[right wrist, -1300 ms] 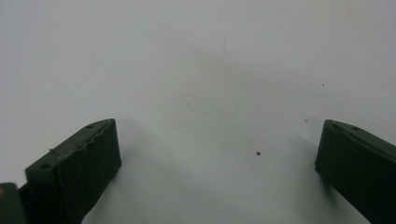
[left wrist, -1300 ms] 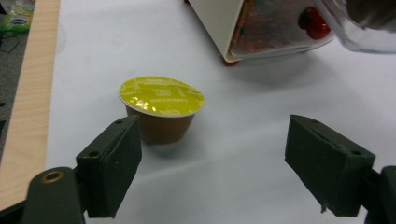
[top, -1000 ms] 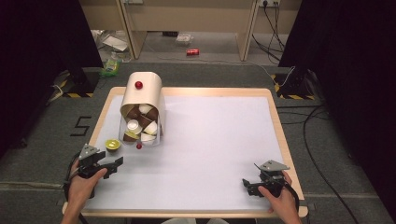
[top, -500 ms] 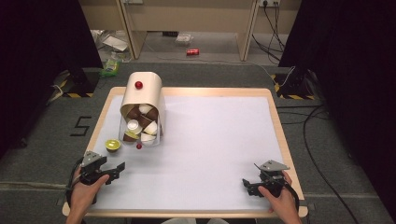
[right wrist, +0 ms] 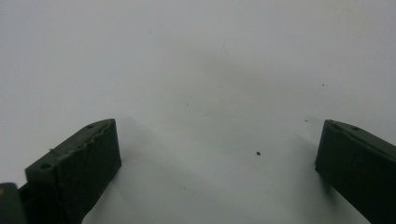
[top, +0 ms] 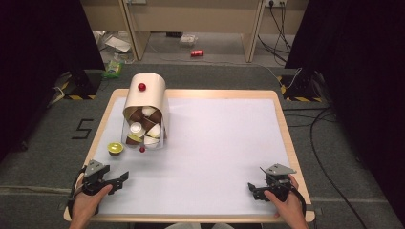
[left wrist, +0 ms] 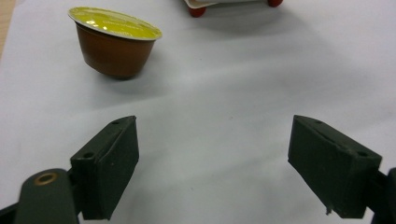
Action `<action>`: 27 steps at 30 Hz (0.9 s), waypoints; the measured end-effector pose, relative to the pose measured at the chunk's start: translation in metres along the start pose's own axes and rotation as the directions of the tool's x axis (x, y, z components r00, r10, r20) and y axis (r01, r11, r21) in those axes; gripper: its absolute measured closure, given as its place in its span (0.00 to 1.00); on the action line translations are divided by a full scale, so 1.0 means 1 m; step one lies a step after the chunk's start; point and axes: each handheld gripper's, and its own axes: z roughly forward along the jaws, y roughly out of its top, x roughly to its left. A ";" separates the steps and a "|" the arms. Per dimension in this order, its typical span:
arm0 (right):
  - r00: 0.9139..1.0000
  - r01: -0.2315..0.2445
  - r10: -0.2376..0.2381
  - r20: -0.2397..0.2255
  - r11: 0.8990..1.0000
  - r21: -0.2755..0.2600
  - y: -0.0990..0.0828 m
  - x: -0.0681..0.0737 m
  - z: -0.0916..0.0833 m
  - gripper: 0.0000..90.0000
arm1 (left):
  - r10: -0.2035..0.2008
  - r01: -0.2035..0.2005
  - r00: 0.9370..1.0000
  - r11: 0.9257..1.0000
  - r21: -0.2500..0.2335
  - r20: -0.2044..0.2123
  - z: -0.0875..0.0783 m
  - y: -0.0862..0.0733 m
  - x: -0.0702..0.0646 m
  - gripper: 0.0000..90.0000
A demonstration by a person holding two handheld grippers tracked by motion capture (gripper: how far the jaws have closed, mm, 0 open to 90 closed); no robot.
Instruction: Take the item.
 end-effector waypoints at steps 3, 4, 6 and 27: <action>1.000 0.000 0.000 0.000 1.000 0.000 0.000 0.000 0.000 0.01 | 0.024 -0.023 1.000 1.000 0.016 -0.002 -0.002 -0.002 -0.004 0.18; 1.000 0.000 0.000 0.000 1.000 0.000 0.000 0.000 0.000 0.01 | 0.027 -0.027 1.000 0.999 0.019 -0.002 -0.002 -0.003 -0.005 0.18; 1.000 0.000 0.000 0.000 1.000 0.000 0.000 0.000 0.000 0.01 | 0.036 -0.036 0.999 0.999 0.024 0.000 -0.003 -0.005 -0.008 0.18; 1.000 0.001 -0.001 0.000 1.000 0.000 0.000 0.000 0.000 0.01 | 0.085 -0.084 0.996 0.996 0.031 -0.037 -0.015 -0.026 -0.024 0.17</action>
